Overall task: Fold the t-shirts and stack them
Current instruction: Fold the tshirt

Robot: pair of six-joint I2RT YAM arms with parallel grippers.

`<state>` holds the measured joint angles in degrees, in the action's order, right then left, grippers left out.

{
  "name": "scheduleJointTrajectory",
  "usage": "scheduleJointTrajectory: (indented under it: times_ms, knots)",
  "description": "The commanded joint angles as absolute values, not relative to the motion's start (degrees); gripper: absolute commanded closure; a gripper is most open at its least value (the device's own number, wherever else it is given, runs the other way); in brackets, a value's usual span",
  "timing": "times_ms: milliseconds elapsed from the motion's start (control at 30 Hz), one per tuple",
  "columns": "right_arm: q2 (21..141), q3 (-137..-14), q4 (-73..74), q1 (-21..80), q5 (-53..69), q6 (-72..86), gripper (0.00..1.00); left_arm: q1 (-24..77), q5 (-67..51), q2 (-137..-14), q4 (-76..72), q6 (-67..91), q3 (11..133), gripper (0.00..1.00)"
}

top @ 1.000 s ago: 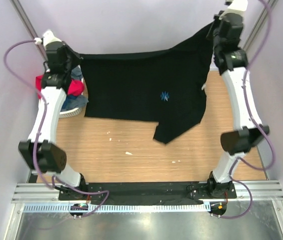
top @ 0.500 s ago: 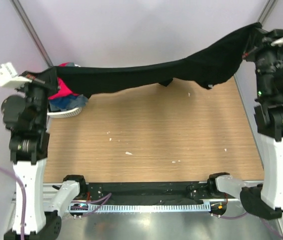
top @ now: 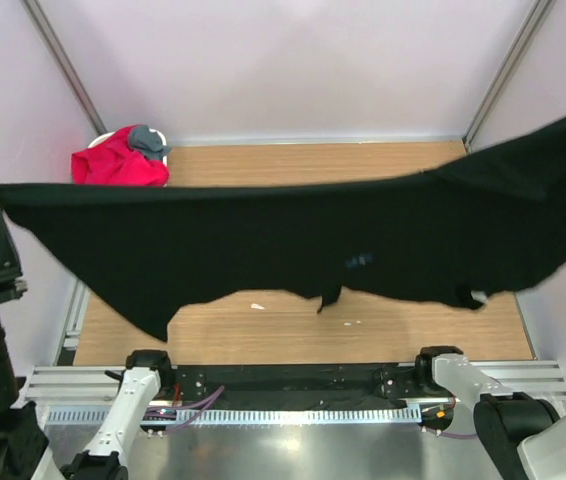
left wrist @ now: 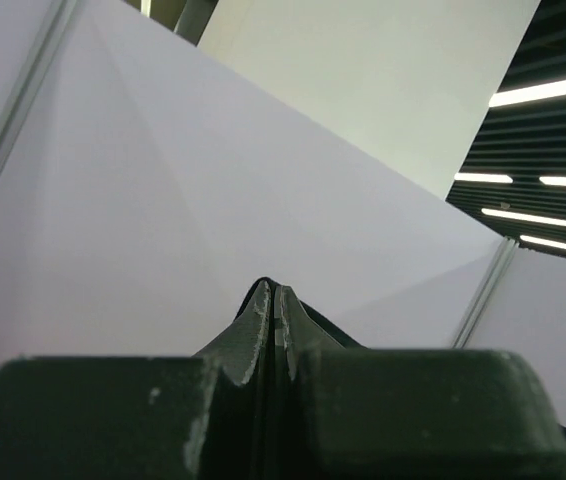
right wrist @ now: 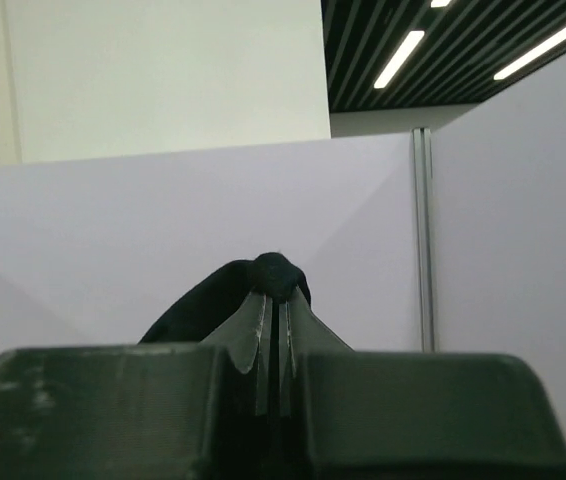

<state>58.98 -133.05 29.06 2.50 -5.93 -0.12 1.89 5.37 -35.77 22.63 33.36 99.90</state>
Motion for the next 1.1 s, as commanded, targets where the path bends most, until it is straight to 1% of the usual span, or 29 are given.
scheduleJointTrajectory:
  times_ms: [0,133,333,467,500,533,633,700,767,867,900,933,967,1000,1067]
  knots:
    - [61.2,-135.9,29.9,-1.1,-2.3,-0.2,0.99,1.4,7.9,-37.8,27.1,30.5,103.4,1.0]
    - [61.4,-134.4,30.3,-4.7,-1.1,3.0,0.99,1.4,10.3,-39.4,28.2,31.2,101.9,1.0]
    - [63.6,-123.2,30.0,-5.0,-4.7,2.4,0.99,1.4,11.6,-45.2,25.8,32.3,92.7,1.0]
    - [65.5,-111.2,25.2,-5.0,-6.3,1.6,0.99,1.4,12.5,-49.8,21.6,33.1,84.8,1.0]
    - [66.8,-106.4,24.1,-5.0,-6.6,1.7,0.99,1.4,12.7,-51.1,20.0,33.5,83.3,1.0]
    - [67.7,-104.6,23.4,-5.0,-7.5,1.8,0.99,1.4,12.9,-52.4,19.3,33.8,80.5,1.0]
    - [72.8,-97.8,21.7,-5.0,-8.3,3.2,0.99,1.4,13.1,-57.5,15.9,35.9,74.4,1.0]
    - [75.1,-91.0,17.5,-5.0,-7.5,3.6,0.99,1.5,13.4,-61.6,12.6,37.0,71.3,1.0]
    - [79.9,-86.5,13.3,-4.7,-7.8,4.2,0.99,1.6,14.6,-66.8,8.9,37.1,67.8,1.0]
    - [90.4,-86.5,12.6,-3.3,-9.6,3.3,0.99,1.7,15.7,-73.7,6.9,37.2,67.7,1.0]
    - [93.2,-88.1,12.9,-2.9,-10.8,3.0,0.99,1.8,15.7,-79.1,6.2,37.4,68.3,1.0]
    - [95.9,-89.5,13.4,-2.4,-10.8,3.0,0.99,1.9,15.8,-81.7,6.0,37.5,69.2,1.0]
    - [101.6,-91.2,15.5,-1.3,-10.4,2.8,0.99,2.0,15.8,-84.9,5.9,37.4,70.5,1.0]
    - [104.0,-95.0,16.5,-0.8,-10.6,2.9,0.99,2.5,16.5,-89.8,6.1,36.5,73.4,1.0]
    - [110.9,-99.1,19.0,0.0,-11.6,3.2,0.99,2.6,17.7,-94.5,7.3,36.2,76.5,1.0]
